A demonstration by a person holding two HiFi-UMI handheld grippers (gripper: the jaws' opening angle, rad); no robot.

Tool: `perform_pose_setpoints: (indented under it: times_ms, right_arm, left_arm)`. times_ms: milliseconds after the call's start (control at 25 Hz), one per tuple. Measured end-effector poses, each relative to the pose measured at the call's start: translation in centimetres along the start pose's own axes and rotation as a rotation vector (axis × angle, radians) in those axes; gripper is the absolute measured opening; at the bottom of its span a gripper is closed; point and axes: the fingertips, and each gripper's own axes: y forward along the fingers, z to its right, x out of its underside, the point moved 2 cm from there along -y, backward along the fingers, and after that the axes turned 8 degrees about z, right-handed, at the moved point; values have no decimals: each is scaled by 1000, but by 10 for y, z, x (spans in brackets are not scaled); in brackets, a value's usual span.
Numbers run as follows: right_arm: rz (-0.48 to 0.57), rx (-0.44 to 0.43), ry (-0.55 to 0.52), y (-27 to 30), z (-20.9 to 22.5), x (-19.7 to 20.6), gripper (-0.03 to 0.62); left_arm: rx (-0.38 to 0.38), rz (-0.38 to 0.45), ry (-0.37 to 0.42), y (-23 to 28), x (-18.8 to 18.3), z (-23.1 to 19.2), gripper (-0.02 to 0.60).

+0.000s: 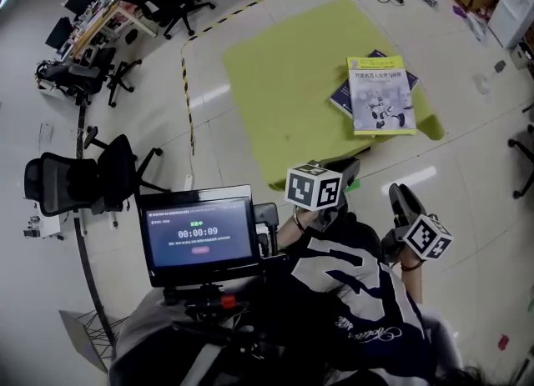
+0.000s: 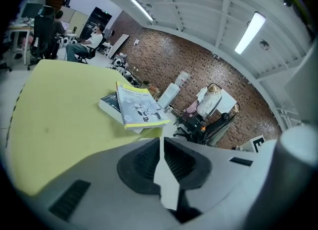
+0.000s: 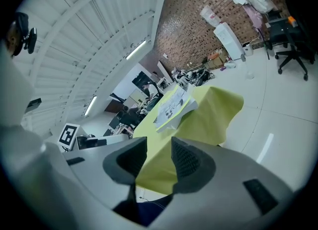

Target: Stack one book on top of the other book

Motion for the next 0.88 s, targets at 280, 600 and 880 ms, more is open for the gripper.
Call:
perform_pose_setpoints:
  times_ms: [280,600,880]
  right_arm:
    - [5,-15,12,-9,-16,19,102]
    - [3,-19,-6,10,-39,34,49]
    - [-16,-22,-18,34,-99,86,-2]
  left_arm:
    - [-11,-16,11,-20,10,0,5]
    - [38,-29,40,-37,8,-9,5]
    - [48,-16,44,-101,7,-53,5]
